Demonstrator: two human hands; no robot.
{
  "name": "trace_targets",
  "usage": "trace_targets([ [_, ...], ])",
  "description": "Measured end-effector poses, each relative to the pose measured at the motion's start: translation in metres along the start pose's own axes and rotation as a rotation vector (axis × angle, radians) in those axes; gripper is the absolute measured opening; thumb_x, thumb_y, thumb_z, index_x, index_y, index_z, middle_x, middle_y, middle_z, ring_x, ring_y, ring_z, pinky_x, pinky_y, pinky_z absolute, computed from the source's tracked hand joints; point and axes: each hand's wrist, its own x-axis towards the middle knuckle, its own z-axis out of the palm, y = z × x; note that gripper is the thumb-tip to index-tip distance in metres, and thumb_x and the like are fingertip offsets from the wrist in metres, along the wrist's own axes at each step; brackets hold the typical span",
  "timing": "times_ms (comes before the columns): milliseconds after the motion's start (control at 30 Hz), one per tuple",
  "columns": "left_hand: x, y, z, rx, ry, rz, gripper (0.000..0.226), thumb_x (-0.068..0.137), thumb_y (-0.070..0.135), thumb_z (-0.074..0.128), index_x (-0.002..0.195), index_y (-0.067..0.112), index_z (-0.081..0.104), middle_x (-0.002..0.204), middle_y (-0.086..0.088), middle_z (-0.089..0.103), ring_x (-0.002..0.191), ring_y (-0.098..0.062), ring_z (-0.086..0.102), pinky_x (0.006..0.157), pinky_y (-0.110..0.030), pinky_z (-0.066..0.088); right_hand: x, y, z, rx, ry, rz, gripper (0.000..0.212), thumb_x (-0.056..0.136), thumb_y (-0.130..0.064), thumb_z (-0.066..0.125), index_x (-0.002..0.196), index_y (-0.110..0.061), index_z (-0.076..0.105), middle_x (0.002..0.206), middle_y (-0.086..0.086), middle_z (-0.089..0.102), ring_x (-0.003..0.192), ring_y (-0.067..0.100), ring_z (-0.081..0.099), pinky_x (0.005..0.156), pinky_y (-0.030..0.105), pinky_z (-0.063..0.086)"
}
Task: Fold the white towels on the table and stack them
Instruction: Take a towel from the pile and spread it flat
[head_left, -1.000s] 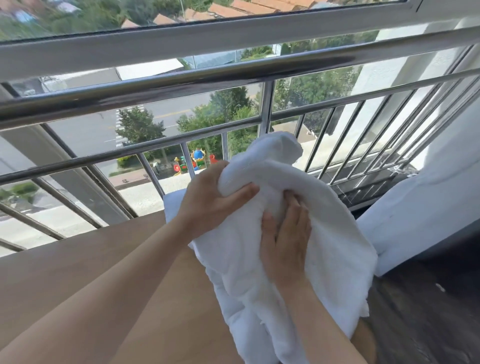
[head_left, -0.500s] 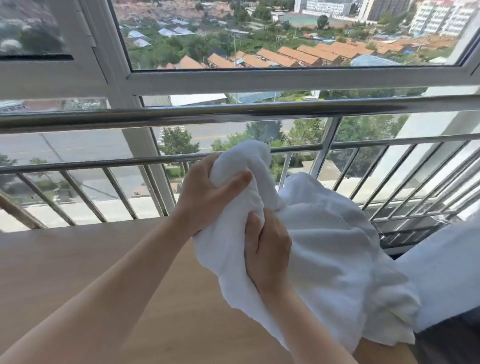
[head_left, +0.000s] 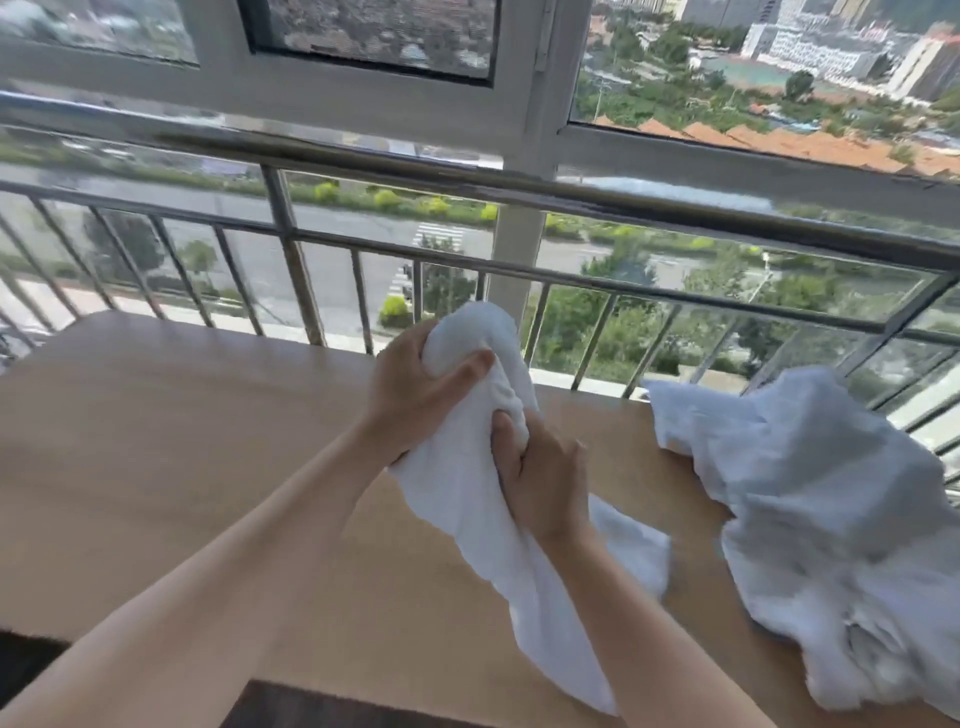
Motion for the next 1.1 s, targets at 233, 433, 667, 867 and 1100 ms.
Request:
trace_targets([
  [233, -0.001, -0.082, -0.097, 0.227, 0.073, -0.153, 0.050, 0.067, 0.071, 0.060, 0.100, 0.034, 0.058, 0.082, 0.020, 0.061, 0.073, 0.008, 0.055, 0.060, -0.013, 0.037, -0.015, -0.055, 0.107, 0.070, -0.204, -0.008, 0.055, 0.092, -0.061, 0.026, 0.068, -0.015, 0.044, 0.059, 0.007, 0.058, 0.056, 0.036, 0.054, 0.056, 0.031, 0.028],
  [433, 0.015, -0.155, -0.152, 0.580, 0.084, -0.208, 0.059, 0.068, 0.081, 0.050, 0.107, 0.037, 0.054, 0.079, 0.021, 0.053, 0.071, -0.010, 0.050, 0.060, -0.027, 0.036, -0.009, -0.074, 0.197, 0.070, -0.302, -0.089, 0.047, 0.096, -0.051, 0.037, 0.062, -0.018, 0.036, 0.050, 0.000, 0.047, 0.045, 0.018, 0.036, 0.046, 0.028, 0.029],
  [667, 0.028, -0.253, -0.190, 0.707, -0.113, -0.440, 0.050, 0.073, 0.078, 0.059, 0.080, 0.032, 0.042, 0.072, 0.011, 0.057, 0.067, -0.013, 0.058, 0.055, -0.031, 0.038, -0.021, -0.058, 0.300, -0.009, -0.524, -0.098, 0.050, 0.093, -0.053, 0.037, 0.067, -0.015, 0.056, 0.055, -0.004, 0.058, 0.049, 0.020, 0.057, 0.049, 0.024, 0.027],
  [867, 0.041, -0.312, -0.207, 0.303, -0.052, -0.703, 0.059, 0.065, 0.084, 0.060, 0.086, 0.029, 0.061, 0.088, 0.010, 0.066, 0.076, -0.007, 0.061, 0.068, -0.026, 0.049, -0.027, -0.043, 0.333, -0.094, -0.688, -0.019, 0.055, 0.094, -0.065, 0.025, 0.078, -0.023, 0.057, 0.071, -0.006, 0.064, 0.066, 0.021, 0.062, 0.055, 0.029, 0.033],
  [1100, 0.048, -0.338, -0.213, -0.023, 0.185, -1.068, 0.083, 0.064, 0.068, 0.082, 0.118, 0.012, 0.052, 0.116, -0.008, 0.066, 0.103, -0.027, 0.067, 0.093, -0.051, 0.055, -0.022, -0.035, 0.322, -0.098, -0.661, 0.050, 0.049, 0.095, -0.062, 0.030, 0.068, -0.025, 0.047, 0.057, -0.008, 0.054, 0.056, 0.019, 0.056, 0.052, 0.027, 0.028],
])
